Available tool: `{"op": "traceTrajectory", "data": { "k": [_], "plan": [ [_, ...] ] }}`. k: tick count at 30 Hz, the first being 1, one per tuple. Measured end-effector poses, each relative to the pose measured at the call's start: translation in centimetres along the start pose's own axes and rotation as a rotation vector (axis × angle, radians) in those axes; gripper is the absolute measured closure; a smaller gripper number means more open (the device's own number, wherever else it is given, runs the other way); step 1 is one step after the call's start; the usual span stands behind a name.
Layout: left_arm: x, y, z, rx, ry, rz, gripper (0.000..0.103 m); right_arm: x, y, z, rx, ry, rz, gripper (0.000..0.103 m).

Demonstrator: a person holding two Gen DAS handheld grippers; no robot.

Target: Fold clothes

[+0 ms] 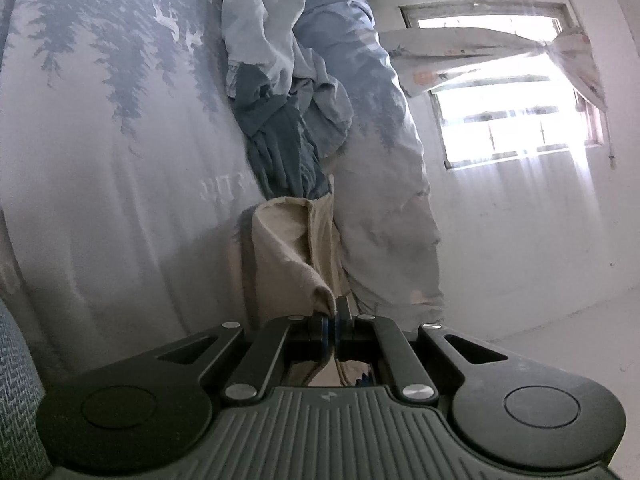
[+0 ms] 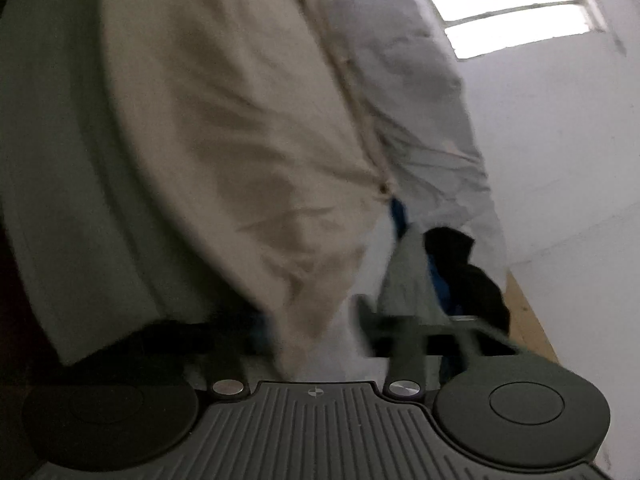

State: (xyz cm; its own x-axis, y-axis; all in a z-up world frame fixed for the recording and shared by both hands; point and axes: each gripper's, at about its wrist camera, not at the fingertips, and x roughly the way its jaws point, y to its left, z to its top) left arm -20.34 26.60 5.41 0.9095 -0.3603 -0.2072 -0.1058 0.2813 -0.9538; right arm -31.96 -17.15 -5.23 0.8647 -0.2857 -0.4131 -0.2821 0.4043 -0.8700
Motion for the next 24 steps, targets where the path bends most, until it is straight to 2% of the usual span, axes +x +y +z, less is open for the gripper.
{"op": "traceTrajectory", "data": {
  "k": [2,6,11,12,13,14,16,20,24],
  "plan": [
    [0.1,0.0,0.0,0.004,0.002,0.005,0.097,0.0,0.6,-0.4,-0.052,-0.015,-0.016,0.076],
    [0.0,0.0,0.0,0.016,0.004,0.017,0.097,-0.6,0.9,-0.7,-0.065,-0.037,-0.024,0.076],
    [-0.5,0.0,0.1,0.032,0.004,0.035,0.097,-1.2,0.3,0.2,-0.122,-0.079,0.046,0.076],
    [-0.6,0.0,0.1,0.033,0.003,0.037,0.097,-0.6,-0.5,0.6,-0.133,-0.076,0.081,0.079],
    [-0.7,0.0,0.1,0.034,0.003,0.038,0.097,-0.6,-1.0,0.9,-0.139,-0.068,0.104,0.092],
    [-0.7,-0.1,0.1,0.035,0.005,0.038,0.097,-0.6,-1.5,1.3,-0.146,-0.061,0.127,0.1],
    [-0.9,-0.5,0.1,0.048,0.01,0.035,0.097,-0.7,-2.8,1.9,-0.136,-0.047,0.157,0.1],
    [-1.4,-1.7,0.4,0.088,0.029,0.024,0.097,-1.3,-6.0,2.9,-0.118,-0.024,0.16,0.1],
    [-1.8,-2.8,0.7,0.127,0.046,0.022,0.097,-3.1,-9.1,3.7,-0.175,-0.045,0.164,0.1]
  ]
}}
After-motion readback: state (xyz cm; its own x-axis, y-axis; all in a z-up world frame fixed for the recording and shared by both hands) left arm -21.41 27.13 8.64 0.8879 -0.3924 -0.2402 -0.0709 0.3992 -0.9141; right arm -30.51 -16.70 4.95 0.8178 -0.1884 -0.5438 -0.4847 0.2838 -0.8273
